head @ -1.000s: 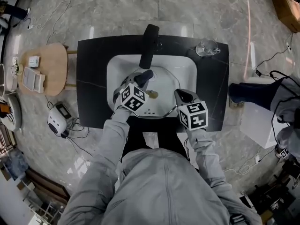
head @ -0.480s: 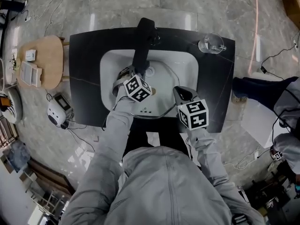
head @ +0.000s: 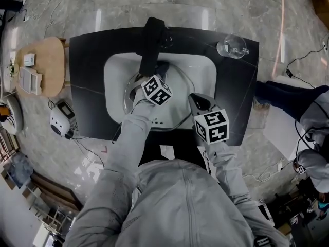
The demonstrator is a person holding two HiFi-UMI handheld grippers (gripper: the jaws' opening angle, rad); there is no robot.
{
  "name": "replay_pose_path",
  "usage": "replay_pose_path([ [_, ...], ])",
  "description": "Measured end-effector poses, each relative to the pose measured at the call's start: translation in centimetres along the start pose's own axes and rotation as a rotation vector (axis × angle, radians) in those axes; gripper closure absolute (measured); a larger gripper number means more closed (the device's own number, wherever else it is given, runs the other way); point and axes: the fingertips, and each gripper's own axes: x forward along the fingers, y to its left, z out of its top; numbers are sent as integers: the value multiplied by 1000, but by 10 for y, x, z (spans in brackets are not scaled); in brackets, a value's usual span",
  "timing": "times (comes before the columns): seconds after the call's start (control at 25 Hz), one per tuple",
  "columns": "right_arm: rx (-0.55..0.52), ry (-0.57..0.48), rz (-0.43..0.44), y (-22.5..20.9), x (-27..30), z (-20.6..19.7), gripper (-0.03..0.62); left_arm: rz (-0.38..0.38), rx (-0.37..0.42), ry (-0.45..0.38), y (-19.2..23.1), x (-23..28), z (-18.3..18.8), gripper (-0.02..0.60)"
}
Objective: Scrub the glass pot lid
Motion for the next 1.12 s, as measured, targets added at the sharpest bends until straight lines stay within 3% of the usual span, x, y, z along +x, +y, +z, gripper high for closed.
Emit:
replay_pose_path([
  [0.2,14,-7,-24,-7,1,0,565,-67,-28,-36,-17,6,19,469],
  [0.68,37,-52,-76,-11,-10,6,565,-213,21,-120,-65,1,51,469],
  [0.88,48,-74,-107,-11,-19,8,565,-300,-5,-159,-81,-9,59,469],
  [1.12,73,-109,-152,-13,-34,9,565,-429,18,-193,-114,-26,67,471],
])
